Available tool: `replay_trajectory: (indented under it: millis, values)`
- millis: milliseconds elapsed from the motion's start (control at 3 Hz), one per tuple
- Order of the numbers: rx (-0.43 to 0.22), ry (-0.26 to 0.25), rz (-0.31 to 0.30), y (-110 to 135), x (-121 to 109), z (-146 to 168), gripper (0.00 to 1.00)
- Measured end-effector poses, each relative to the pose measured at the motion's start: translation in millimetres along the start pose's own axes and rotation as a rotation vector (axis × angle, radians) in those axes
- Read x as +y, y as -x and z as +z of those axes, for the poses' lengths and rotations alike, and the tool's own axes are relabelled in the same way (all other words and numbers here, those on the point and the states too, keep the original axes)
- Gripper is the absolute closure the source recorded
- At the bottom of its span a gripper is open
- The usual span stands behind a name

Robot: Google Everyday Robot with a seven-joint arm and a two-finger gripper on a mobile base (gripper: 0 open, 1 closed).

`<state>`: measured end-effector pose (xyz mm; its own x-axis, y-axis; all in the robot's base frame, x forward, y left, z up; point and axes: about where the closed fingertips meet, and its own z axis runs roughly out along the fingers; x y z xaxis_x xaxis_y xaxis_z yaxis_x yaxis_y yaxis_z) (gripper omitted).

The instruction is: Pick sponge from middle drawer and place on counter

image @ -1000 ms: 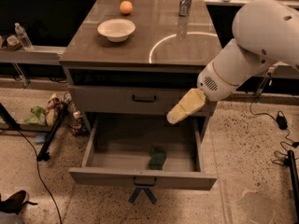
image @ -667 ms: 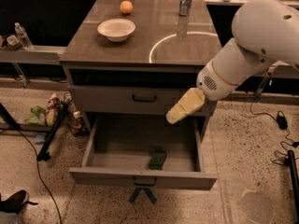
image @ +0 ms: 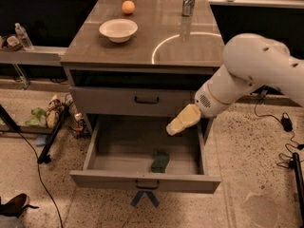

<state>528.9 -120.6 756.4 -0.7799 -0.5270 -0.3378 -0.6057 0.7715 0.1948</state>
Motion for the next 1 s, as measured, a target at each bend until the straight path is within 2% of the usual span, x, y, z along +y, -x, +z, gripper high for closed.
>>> replay_trajectory:
  millis: [333,667,1000]
  values:
    - [0.003,-0.036,0.084,-8,-19,47,0.0]
    - [-0.007,-0.067,0.14,-13,-36,95,0.0]
    - [0.011,-0.1,0.194,-7,-45,147,0.0]
